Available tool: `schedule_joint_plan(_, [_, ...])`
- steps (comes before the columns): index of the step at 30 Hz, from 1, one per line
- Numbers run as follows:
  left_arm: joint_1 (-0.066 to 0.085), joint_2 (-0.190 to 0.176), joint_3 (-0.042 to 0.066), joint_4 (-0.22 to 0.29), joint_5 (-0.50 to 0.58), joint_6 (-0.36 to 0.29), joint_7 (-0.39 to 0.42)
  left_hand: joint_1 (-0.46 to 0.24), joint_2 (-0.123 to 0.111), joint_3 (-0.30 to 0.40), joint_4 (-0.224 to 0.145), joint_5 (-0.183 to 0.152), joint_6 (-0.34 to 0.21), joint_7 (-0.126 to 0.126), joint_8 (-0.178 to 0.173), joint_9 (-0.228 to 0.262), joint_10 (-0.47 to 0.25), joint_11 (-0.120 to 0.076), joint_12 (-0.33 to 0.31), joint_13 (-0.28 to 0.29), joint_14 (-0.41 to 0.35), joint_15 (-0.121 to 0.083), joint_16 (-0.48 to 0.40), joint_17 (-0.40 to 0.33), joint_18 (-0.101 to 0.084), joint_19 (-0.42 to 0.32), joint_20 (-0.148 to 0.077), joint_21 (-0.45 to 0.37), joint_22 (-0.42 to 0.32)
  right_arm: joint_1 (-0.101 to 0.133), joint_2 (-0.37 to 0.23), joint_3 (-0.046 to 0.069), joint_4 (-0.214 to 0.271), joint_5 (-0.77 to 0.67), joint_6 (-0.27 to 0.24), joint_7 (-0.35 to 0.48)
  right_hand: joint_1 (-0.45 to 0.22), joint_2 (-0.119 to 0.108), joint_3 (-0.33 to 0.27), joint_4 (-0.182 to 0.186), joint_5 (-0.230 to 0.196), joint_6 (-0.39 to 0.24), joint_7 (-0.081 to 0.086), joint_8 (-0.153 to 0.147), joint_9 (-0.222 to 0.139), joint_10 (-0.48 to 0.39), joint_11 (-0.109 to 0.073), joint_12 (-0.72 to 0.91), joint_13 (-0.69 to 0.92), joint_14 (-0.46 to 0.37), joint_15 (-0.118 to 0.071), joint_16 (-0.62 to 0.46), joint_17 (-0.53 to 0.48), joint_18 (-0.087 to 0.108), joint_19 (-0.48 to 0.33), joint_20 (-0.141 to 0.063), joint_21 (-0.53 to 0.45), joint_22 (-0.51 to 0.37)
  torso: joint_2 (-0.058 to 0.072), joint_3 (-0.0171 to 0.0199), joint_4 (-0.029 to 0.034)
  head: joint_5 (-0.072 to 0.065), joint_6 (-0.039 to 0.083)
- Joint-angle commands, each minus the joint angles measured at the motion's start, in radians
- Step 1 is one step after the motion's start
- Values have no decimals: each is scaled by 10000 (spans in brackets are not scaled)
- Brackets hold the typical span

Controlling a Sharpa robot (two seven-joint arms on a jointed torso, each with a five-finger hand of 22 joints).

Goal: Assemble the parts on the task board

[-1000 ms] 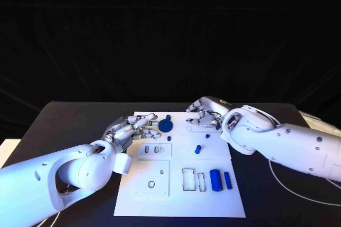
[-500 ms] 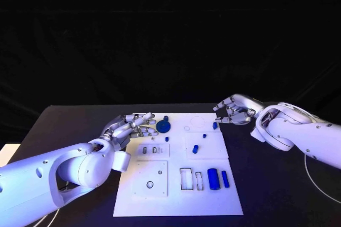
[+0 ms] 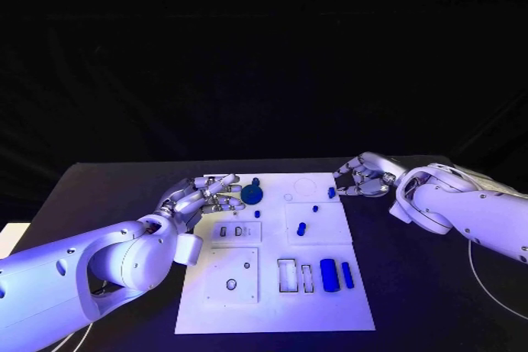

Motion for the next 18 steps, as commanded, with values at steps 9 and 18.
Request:
schedule_joint_plan(9, [-10,26,4,18,-79,225,116,76,-18,15,-60,47,-55,-17,7,10,-72,-26,0,-12,-66,-21,-65,15,187,1,26,-64,-16,-188,246,-3,-227,-164,386,169,199,126,51,-132,-137,122,0,-20,1,-16,-7,-62,1,737,-44,55,1055,-164,-57,10,-36,-7,-7,-32,1,12,-83])
schedule_joint_plan(18, [-11,19,4,26,-79,229,105,76,-18,15,-60,47,-55,-17,7,10,-72,-26,0,-12,-66,-21,-65,15,187,1,26,-64,-16,-279,364,-2,-355,-157,424,210,268,265,108,-183,-308,255,-4,31,18,28,-13,-7,55,741,-48,61,1071,-165,-51,8,-28,3,-12,-29,5,28,-106])
